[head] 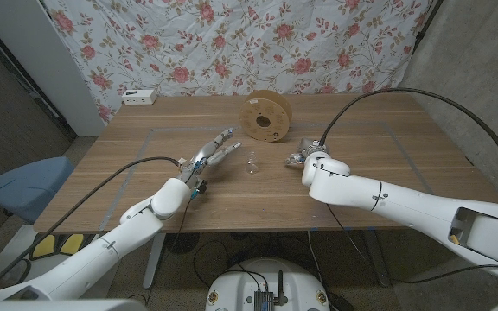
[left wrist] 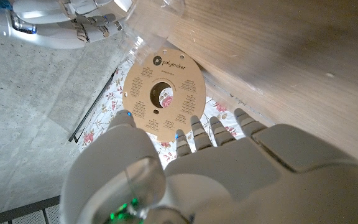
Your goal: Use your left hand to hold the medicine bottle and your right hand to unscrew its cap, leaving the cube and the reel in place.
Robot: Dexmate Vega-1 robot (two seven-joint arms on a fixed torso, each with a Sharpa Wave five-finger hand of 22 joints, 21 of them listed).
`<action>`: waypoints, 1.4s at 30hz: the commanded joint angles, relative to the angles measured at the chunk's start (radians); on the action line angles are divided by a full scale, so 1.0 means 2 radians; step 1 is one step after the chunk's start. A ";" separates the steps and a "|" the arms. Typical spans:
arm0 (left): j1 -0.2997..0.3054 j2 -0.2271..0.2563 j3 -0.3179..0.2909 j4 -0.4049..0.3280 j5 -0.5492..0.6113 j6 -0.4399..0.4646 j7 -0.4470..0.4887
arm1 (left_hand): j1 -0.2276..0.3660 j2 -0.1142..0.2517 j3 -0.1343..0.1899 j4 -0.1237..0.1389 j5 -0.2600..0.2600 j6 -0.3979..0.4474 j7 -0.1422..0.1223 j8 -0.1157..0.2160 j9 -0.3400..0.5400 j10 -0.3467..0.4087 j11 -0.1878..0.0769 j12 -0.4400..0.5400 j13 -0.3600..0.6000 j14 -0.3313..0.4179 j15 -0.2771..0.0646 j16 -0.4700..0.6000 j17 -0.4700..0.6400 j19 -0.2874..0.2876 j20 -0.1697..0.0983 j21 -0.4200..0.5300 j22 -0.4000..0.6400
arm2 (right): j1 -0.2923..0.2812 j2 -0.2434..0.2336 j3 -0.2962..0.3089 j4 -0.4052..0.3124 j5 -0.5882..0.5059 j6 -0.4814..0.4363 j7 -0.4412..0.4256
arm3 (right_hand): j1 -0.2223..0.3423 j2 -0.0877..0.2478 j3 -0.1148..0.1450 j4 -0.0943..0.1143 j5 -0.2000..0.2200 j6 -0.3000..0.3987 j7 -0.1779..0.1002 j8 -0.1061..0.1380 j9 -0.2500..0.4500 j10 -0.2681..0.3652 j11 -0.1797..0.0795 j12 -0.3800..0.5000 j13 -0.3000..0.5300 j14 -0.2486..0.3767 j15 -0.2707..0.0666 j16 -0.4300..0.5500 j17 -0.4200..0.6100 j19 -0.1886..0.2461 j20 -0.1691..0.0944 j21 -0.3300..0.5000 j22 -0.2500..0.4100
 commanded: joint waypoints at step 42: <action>0.027 -0.016 -0.041 -0.002 -0.039 -0.048 0.026 | -0.011 0.028 0.003 0.001 0.000 0.014 0.029 0.007 0.000 -0.009 0.008 0.005 0.000 0.006 0.005 0.004 0.000 0.056 -0.007 0.015 0.001 | -0.150 -0.080 0.176 -0.076 -0.045 0.226 -0.021 | -0.062 0.015 -0.010 0.006 0.009 -0.054 -0.013 0.007 -0.016 0.003 0.007 0.011 -0.004 -0.014 -0.016 0.011 -0.006 -0.004 -0.029 0.007 0.001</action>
